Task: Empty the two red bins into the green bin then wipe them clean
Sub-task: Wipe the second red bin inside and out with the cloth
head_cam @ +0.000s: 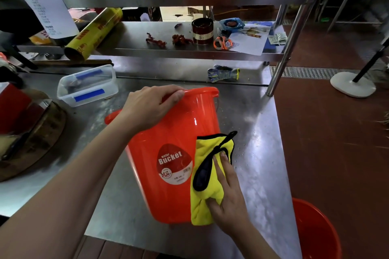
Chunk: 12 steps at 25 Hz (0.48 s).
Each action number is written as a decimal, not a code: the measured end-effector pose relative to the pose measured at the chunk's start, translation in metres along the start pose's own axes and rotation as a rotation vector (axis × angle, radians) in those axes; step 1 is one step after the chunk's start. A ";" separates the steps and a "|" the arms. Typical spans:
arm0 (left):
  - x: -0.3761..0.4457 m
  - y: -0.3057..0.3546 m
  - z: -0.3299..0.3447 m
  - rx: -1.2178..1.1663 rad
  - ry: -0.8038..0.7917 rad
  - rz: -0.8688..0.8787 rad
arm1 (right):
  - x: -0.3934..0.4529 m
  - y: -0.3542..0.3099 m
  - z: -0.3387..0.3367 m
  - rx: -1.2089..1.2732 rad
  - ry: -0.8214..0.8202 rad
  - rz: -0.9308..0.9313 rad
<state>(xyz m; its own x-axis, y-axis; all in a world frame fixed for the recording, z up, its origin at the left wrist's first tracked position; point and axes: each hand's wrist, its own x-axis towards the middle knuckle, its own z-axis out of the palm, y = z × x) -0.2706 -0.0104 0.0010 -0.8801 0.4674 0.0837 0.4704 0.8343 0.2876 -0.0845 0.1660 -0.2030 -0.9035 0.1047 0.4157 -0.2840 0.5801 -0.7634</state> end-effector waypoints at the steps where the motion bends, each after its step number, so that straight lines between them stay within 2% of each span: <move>1: 0.001 -0.001 0.001 0.001 0.005 0.000 | 0.000 0.000 -0.001 -0.001 -0.006 0.015; 7: 0.005 -0.015 0.001 -0.014 0.029 -0.020 | 0.014 -0.015 -0.001 -0.037 -0.056 0.046; 12: -0.009 -0.023 0.000 -0.076 0.028 0.025 | 0.057 -0.047 0.015 -0.134 0.007 0.001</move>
<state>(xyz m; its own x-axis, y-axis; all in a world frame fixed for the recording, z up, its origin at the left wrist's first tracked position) -0.2732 -0.0339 -0.0061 -0.8702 0.4782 0.1183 0.4867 0.7974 0.3567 -0.1278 0.1324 -0.1506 -0.9013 0.1110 0.4187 -0.2373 0.6823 -0.6915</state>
